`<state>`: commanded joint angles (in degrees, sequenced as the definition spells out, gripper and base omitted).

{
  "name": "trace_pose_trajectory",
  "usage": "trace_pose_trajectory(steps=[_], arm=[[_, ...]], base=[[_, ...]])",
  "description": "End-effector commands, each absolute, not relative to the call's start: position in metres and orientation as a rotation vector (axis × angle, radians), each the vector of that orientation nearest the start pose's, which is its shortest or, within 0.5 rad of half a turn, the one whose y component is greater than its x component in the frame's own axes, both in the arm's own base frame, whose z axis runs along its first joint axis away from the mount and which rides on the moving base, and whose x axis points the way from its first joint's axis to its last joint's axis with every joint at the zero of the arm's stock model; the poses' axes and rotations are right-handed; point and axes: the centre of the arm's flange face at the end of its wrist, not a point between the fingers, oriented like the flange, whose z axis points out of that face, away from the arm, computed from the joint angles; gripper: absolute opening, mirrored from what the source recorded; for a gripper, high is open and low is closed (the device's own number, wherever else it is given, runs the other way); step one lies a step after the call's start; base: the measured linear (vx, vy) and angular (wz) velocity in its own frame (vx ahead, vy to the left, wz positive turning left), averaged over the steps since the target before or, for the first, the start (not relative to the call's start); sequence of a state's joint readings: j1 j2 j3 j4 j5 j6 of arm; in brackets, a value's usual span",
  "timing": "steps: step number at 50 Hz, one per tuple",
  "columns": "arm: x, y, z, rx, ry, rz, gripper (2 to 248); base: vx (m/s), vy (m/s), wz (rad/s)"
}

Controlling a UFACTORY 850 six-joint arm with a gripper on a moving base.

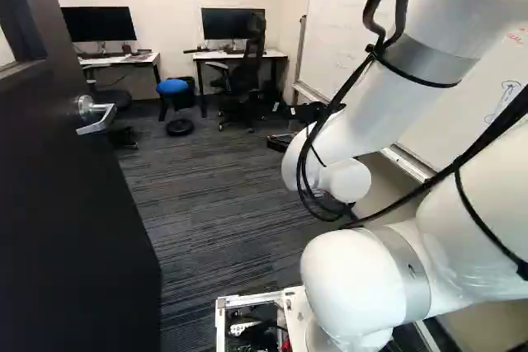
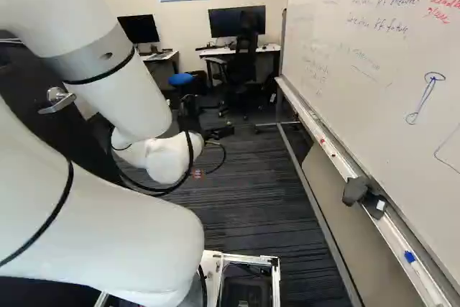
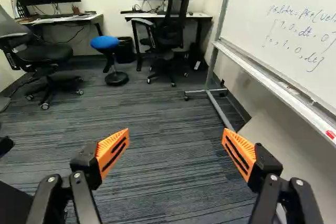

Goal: Open the door and move inside

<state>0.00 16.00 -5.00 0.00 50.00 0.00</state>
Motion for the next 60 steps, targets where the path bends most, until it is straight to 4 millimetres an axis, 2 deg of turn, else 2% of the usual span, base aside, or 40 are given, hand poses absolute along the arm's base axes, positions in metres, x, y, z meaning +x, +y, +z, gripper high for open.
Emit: trace_pose_trajectory(steps=[26, 60], arm=[[0.2703, 0.0, 0.3656, -2.558, 0.0, -1.824, 247], [0.2703, 0.0, 0.3656, -2.558, 0.0, -1.824, 247]], base=[[0.234, 0.0, -0.015], [0.229, 0.034, 0.137]])
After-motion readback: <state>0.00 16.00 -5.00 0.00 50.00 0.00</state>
